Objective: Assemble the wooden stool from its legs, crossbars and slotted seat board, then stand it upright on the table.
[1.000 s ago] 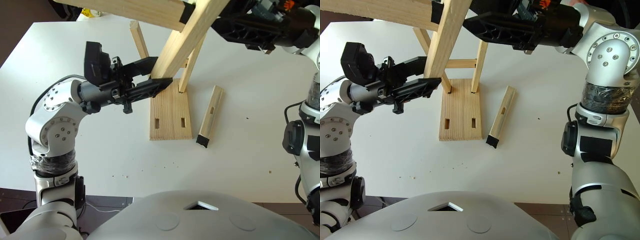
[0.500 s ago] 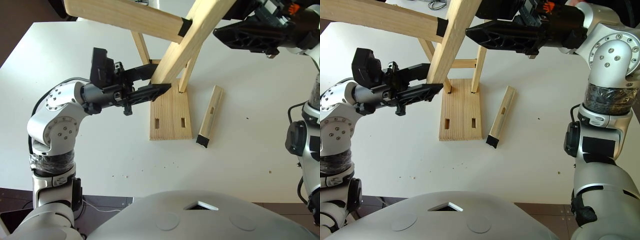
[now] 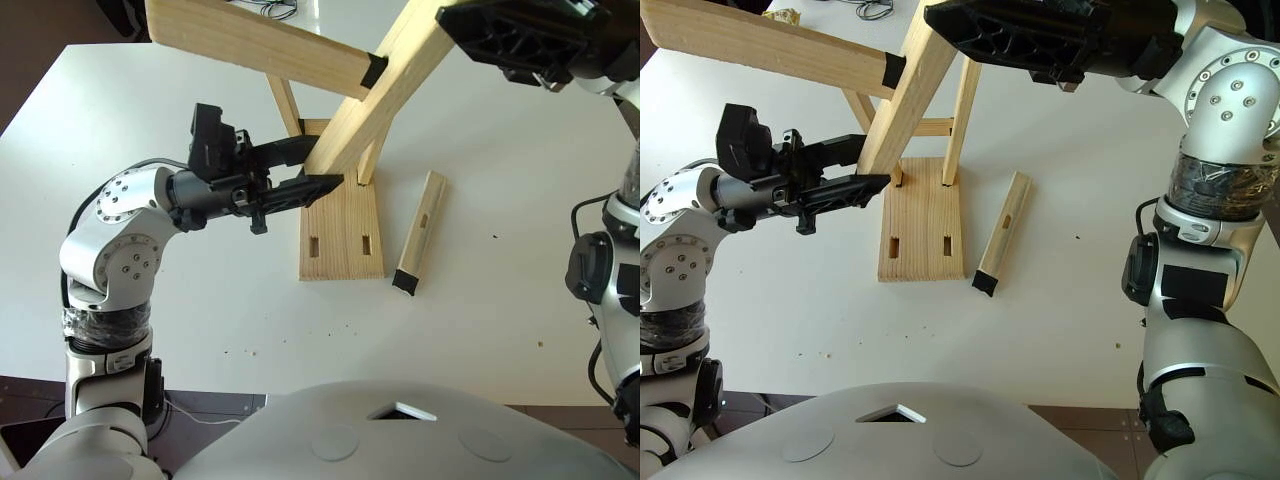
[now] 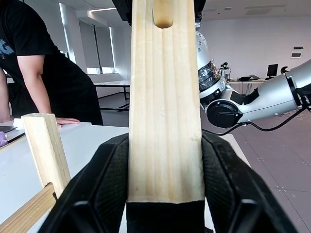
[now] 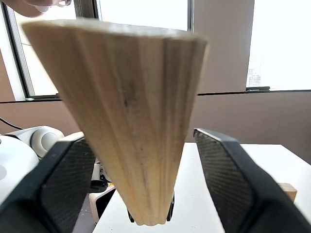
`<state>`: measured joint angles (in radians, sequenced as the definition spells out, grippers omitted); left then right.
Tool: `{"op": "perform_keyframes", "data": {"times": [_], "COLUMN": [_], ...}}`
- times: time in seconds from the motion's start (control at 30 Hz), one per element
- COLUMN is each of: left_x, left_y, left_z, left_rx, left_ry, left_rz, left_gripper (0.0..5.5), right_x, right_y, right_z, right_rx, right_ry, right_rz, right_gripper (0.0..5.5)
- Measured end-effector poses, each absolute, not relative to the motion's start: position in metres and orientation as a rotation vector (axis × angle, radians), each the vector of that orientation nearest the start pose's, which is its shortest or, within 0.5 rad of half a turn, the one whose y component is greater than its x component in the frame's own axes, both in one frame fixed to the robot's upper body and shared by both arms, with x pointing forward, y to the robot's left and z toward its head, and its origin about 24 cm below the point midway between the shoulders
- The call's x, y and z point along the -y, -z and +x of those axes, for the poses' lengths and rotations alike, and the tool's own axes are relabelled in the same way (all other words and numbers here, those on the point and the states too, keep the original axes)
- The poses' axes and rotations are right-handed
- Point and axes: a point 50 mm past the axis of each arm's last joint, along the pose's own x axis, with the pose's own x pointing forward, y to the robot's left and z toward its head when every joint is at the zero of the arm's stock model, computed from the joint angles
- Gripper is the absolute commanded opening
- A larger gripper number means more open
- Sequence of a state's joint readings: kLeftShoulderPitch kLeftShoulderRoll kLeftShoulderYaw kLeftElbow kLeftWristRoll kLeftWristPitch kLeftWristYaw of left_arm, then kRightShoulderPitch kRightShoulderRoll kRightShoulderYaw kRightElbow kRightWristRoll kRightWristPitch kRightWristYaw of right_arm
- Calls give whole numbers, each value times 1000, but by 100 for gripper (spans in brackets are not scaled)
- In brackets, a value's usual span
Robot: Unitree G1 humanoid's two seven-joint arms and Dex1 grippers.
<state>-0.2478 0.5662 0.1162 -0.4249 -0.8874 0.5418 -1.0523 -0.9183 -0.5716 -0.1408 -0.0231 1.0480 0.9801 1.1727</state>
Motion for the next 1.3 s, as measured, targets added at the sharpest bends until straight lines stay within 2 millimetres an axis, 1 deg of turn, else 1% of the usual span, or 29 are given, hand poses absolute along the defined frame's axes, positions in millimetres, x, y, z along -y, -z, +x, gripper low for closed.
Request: {"op": "perform_keyframes", "data": {"times": [0.23,0.7,1.03,1.1,1.2,1.23,1.3], "left_x": [-159,-156,-161,-160,-160,-160,-163], "left_y": [-184,-178,-173,-171,-167,-166,-165], "left_z": [227,225,231,233,235,235,238], "left_rx": [178,171,173,170,144,138,126], "left_ry": [1410,1407,1375,1360,1346,1345,1325], "left_rz": [-132,-99,-62,-37,-44,-46,-49], "left_gripper": [204,204,204,204,204,233,264], "right_x": [137,134,136,136,136,136,136], "right_y": [-292,-290,-279,-276,-270,-269,-267], "right_z": [275,273,276,278,281,281,282], "right_rx": [118,79,80,85,76,74,69], "right_ry": [-1741,-1728,-1677,-1661,-1629,-1626,-1605], "right_rz": [256,247,282,286,301,303,296], "right_gripper": [208,206,206,206,206,206,206]}}
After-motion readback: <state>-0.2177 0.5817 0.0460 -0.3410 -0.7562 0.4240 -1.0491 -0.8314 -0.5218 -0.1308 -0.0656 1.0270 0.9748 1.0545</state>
